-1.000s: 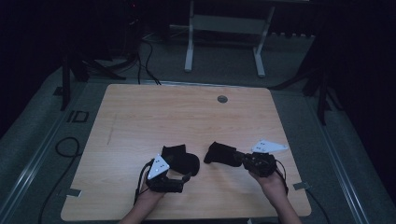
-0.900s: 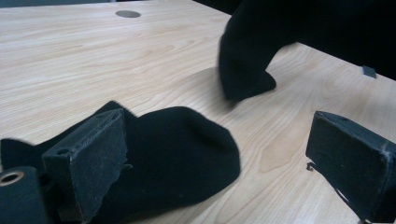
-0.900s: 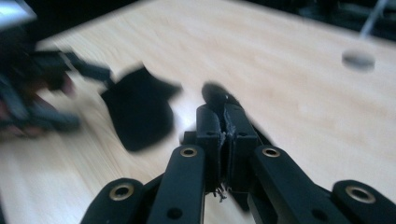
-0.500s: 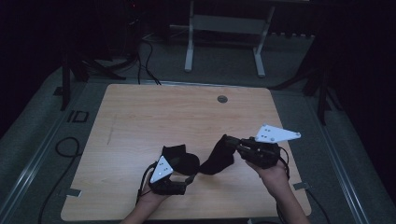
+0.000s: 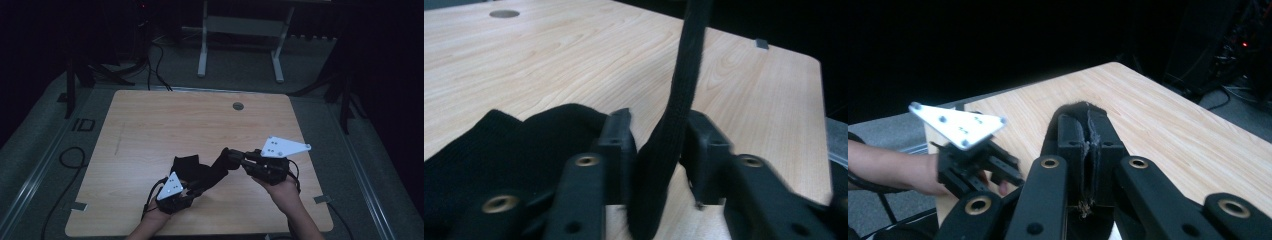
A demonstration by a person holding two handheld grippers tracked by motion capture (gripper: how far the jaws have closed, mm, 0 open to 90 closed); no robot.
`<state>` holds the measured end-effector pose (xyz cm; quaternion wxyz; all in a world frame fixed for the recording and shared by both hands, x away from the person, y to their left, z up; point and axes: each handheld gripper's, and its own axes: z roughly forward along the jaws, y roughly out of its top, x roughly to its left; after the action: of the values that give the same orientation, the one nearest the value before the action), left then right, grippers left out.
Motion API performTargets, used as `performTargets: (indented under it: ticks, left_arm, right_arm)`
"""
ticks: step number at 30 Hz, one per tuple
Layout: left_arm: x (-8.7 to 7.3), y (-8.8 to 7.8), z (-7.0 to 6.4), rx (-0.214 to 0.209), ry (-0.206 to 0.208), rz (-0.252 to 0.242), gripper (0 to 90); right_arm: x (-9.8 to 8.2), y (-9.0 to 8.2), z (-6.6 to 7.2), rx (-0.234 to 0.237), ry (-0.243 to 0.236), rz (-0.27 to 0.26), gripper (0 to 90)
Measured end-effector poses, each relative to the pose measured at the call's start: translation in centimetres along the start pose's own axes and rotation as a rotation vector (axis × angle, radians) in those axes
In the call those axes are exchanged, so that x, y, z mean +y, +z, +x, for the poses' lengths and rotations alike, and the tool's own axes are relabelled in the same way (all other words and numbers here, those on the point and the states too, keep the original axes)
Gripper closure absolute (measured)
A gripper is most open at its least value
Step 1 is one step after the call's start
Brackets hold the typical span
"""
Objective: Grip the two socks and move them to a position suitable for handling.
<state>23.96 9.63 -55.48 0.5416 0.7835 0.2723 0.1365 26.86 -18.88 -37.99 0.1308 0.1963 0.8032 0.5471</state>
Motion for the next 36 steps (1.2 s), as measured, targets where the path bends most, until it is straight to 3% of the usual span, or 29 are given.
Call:
performTargets:
  ticks: [2,3,7,8,10,11,13,14,16,18,19,21,22,23,24,26,29,31,36]
  left_arm:
    - [0.1,-0.3,-0.2,0.001,0.014,0.009,77.9]
    - [0.2,-0.5,-0.3,0.006,0.012,0.029,85.9]
    - [0.2,-0.9,-0.4,0.011,0.009,0.064,87.5]
    - [0.3,-1.4,-0.4,-0.013,-0.013,0.104,87.5]
    - [0.5,-2.1,-0.3,-0.058,-0.037,0.133,87.4]
    - [0.6,-2.5,-0.4,-0.074,-0.036,0.148,87.4]
    - [1.0,-3.3,-0.6,-0.146,-0.036,0.189,87.3]
    - [1.2,-3.9,-0.8,-0.141,-0.02,0.195,87.2]
    - [1.6,-5.0,-0.7,-0.244,-0.058,0.204,87.2]
    - [2.0,-5.7,-0.7,-0.339,-0.076,0.272,87.1]
    - [2.0,-5.8,-0.8,-0.35,-0.072,0.31,87.0]
    - [1.8,-5.7,-0.5,-0.345,-0.082,0.391,86.9]
    - [1.5,-5.4,-0.2,-0.324,-0.081,0.427,86.8]
    - [1.3,-5.0,0.0,-0.259,-0.062,0.451,86.7]
    - [1.0,-4.6,0.5,-0.229,-0.072,0.465,86.7]
    - [0.5,-3.8,1.3,-0.182,-0.074,0.469,86.5]
    - [0.1,-2.8,2.3,-0.146,-0.062,0.47,85.2]
    - [-0.1,-2.3,2.7,-0.103,-0.03,0.471,82.1]
    - [-0.3,-1.4,2.9,-0.075,-0.005,0.48,77.5]
  right_arm:
    - [-0.3,-0.1,-0.2,-0.005,0.007,0.004,86.1]
    - [-0.9,-0.3,-0.4,-0.017,0.019,0.01,86.1]
    - [-2.1,-0.8,-1.0,-0.033,0.044,0.023,86.0]
    - [-2.5,-0.9,-1.1,-0.04,0.053,0.028,86.1]
    - [-4.4,-1.4,-1.6,-0.056,0.092,0.057,86.0]
    - [-4.9,-1.6,-1.7,-0.057,0.102,0.062,86.0]
    - [-6.0,-2.0,-1.7,-0.056,0.128,0.075,86.0]
    - [-6.5,-2.3,-1.7,-0.059,0.133,0.081,86.0]
    - [-7.6,-2.7,-1.6,-0.051,0.156,0.096,86.0]
    - [-8.7,-3.1,-1.4,-0.053,0.181,0.112,86.0]
    - [-9.3,-3.1,-1.3,-0.047,0.195,0.125,86.0]
    - [-10.7,-2.9,-1.3,-0.034,0.227,0.147,86.0]
    - [-11.4,-2.6,-1.4,-0.03,0.234,0.169,85.9]
    - [-12.0,-2.1,-1.5,-0.03,0.251,0.189,85.9]
    - [-12.7,-1.7,-1.6,-0.032,0.262,0.209,85.9]
    - [-13.8,-0.7,-2.0,-0.045,0.272,0.246,85.9]
    - [-14.9,0.3,-2.8,-0.056,0.294,0.284,85.9]
    - [-15.3,0.7,-3.4,-0.068,0.297,0.309,85.9]
    - [-16.2,1.2,-4.2,-0.118,0.293,0.364,85.5]
